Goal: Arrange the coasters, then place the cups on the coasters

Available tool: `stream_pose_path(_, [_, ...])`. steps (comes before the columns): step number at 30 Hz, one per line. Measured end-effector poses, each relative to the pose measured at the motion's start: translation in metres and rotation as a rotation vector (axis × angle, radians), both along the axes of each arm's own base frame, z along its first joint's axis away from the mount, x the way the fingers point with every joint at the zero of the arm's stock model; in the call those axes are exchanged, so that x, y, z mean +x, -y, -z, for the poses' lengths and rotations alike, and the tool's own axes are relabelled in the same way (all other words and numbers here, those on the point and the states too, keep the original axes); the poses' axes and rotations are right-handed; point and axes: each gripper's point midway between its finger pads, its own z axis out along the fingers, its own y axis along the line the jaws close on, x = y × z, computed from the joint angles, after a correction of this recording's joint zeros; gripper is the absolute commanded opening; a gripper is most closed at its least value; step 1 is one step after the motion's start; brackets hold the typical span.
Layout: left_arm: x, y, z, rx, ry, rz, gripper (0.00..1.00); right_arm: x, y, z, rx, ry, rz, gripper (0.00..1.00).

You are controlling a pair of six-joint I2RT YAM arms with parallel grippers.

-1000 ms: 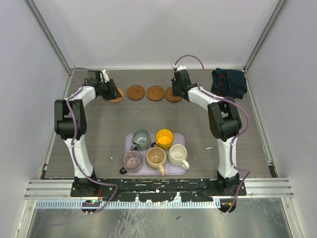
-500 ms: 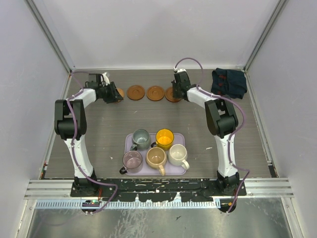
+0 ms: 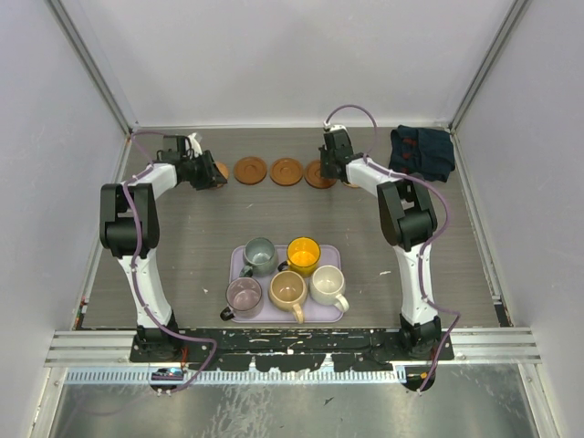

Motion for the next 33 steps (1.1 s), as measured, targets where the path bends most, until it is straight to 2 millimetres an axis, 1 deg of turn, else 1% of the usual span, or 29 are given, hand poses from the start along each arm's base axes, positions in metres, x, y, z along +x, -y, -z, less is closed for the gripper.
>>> stream_pose_path(5, [0.0, 0.0, 0.0, 0.0, 0.001, 0.0, 0.43, 0.005, 0.005, -0.001, 0.001, 0.004, 0.012, 0.08])
stream_pose_path(15, [-0.002, -0.003, 0.003, -0.004, -0.006, -0.003, 0.44, 0.017, 0.006, 0.001, 0.002, 0.01, 0.02, 0.08])
stream_pose_path(27, [-0.004, -0.005, 0.004, -0.007, -0.011, -0.008, 0.45, 0.017, 0.001, 0.001, 0.018, 0.005, 0.001, 0.09])
stream_pose_path(30, [-0.005, -0.004, 0.002, -0.013, -0.006, -0.005, 0.45, 0.016, -0.001, 0.0, 0.029, 0.005, -0.01, 0.09])
stream_pose_path(33, [-0.004, -0.003, -0.004, -0.019, 0.008, -0.004, 0.45, 0.013, -0.002, -0.007, 0.036, 0.01, -0.018, 0.09])
